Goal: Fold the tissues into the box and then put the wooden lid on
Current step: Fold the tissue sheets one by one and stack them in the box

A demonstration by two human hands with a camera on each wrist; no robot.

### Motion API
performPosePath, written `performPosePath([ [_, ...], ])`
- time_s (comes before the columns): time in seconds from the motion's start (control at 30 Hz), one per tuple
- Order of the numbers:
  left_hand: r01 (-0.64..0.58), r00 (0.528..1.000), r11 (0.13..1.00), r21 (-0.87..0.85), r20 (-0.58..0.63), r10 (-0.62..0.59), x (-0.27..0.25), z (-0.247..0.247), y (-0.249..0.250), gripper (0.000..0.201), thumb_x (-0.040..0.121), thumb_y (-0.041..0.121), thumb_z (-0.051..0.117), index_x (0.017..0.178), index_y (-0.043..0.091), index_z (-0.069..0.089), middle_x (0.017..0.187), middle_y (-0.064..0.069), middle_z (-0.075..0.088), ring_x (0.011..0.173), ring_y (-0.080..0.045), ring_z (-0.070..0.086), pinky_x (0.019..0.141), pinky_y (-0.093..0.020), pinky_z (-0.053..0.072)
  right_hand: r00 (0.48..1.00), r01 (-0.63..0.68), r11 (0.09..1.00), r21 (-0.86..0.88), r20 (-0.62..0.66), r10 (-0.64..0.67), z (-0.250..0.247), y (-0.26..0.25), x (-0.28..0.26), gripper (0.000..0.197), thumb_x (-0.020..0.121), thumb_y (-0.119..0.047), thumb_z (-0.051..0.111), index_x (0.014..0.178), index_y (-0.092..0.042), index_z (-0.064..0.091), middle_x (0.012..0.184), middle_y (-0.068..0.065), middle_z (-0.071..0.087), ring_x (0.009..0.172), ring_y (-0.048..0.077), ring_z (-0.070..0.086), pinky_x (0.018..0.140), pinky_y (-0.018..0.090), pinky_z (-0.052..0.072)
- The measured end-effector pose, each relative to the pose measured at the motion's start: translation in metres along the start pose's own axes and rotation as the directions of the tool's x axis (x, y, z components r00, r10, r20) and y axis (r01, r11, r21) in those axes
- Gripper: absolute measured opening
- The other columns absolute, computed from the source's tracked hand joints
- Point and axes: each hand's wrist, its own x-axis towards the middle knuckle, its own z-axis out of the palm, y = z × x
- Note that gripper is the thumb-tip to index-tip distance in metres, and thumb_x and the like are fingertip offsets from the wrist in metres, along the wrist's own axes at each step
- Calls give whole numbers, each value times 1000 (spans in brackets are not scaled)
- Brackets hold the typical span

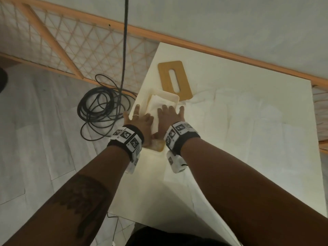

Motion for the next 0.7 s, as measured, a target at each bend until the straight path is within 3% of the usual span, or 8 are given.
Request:
performPosePath([
  [0.13, 99, 991, 995, 30, -93, -96, -11, -10, 11, 70, 90, 49, 54, 152, 26, 31, 162, 2, 27, 154, -37, -4, 115, -70, 5, 977, 76, 946, 315, -215, -7, -2, 16, -19, 87, 88, -61, 62, 158, -25, 25, 167, 1, 20, 154, 20, 16, 118, 56, 16],
  [0.23, 74, 918, 986, -147, -375, -125, -32, -21, 37, 47, 94, 43, 52, 138, 26, 48, 145, 0, 47, 145, -34, 31, 109, -54, 28, 828, 124, 735, 667, -478, 294, 25, 80, -57, 45, 96, -40, 63, 137, -23, 58, 142, -1, 57, 129, 18, 54, 98, 31, 42],
  [0.3, -229, 838, 870, -437, -543, -52, -45, -19, 74, 35, 96, 35, 56, 129, 22, 57, 126, -1, 58, 117, -25, 55, 95, -39, 41, 750, -44, 573, 818, -352, 560, 60, 144, -85, 28, 96, -30, 65, 121, -18, 68, 122, 3, 67, 107, 22, 67, 84, 20, 42],
  [0.37, -416, 855, 671, -614, -516, 58, -47, -13, 116, 25, 94, 28, 62, 118, 20, 64, 109, 2, 63, 91, -15, 59, 87, -31, 48, 663, -349, 418, 839, -95, 743, 93, 205, -110, 30, 95, -31, 65, 121, -16, 65, 127, 9, 63, 113, 29, 63, 89, 26, 44],
  [0.43, -411, 902, 584, -700, -405, 149, -35, -5, 156, 22, 93, 28, 65, 115, 21, 66, 101, 6, 67, 84, -12, 62, 88, -35, 54, 519, -598, 274, 753, 103, 849, 118, 249, -132, 46, 92, -38, 69, 130, -15, 57, 137, 11, 49, 124, 35, 54, 100, 45, 47],
  [0.5, -341, 940, 559, -756, -290, 181, -18, -4, 193, 28, 94, 27, 66, 121, 19, 63, 109, 4, 69, 91, -15, 65, 93, -35, 53, 437, -690, 193, 698, 189, 879, 135, 276, -149, 66, 87, -45, 75, 138, -13, 47, 140, 13, 40, 129, 38, 48, 103, 56, 45],
  [0.6, -281, 960, 572, -770, -225, 168, 8, -11, 239, 43, 95, 28, 65, 136, 16, 54, 133, -1, 61, 114, -22, 61, 101, -31, 47, 450, -649, 148, 746, 220, 865, 155, 304, -160, 80, 84, -50, 78, 143, -12, 40, 144, 13, 42, 131, 39, 49, 107, 55, 44],
  [0.7, -182, 982, 591, -786, -175, 70, 37, -21, 275, 59, 94, 33, 66, 145, 13, 43, 145, -8, 51, 131, -28, 52, 107, -34, 41, 512, -563, 145, 814, 206, 834, 163, 326, -162, 77, 84, -51, 77, 142, -13, 44, 141, 12, 54, 130, 33, 53, 105, 43, 46],
])
